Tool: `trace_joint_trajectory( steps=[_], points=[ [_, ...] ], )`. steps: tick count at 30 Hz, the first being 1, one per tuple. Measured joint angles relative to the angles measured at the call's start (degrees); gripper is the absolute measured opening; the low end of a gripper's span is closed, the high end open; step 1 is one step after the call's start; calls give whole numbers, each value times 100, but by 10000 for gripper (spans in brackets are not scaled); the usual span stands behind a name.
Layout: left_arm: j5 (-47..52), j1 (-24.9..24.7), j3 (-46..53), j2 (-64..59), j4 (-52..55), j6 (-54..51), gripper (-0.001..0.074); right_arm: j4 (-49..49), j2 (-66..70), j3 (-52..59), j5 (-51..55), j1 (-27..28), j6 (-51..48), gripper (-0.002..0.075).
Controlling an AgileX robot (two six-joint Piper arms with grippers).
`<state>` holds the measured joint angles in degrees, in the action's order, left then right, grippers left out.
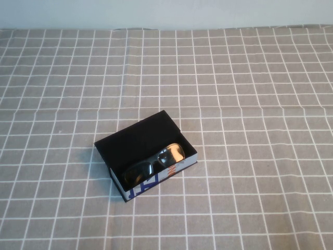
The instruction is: Take glasses out of glasses case
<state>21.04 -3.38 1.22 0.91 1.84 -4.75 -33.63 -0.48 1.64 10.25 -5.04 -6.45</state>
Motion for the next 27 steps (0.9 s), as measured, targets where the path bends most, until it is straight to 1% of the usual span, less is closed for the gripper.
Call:
trace_joint_trajectory(
  steps=[2,8,11,13,18,23,27],
  points=[
    [0,0,0,0,0,0,-4,-746,0,0,-269,0,0,-18],
    [0,0,0,0,0,0,-4,-1867,0,0,-776,0,0,-18],
    [0,0,0,0,0,0,-4,-2311,52,0,-628,0,0,-18],
    [0,0,0,0,0,0,-5,-2327,295,-159,-326,0,0,-18],
    [0,0,0,0,0,0,-4,-1506,1670,-1162,839,0,0,-18],
    [0,0,0,0,0,0,-4,-301,3537,-2630,2201,0,0,-18],
    [0,0,0,0,0,0,-4,495,4683,-3579,2839,0,-138,-18]
  ],
)
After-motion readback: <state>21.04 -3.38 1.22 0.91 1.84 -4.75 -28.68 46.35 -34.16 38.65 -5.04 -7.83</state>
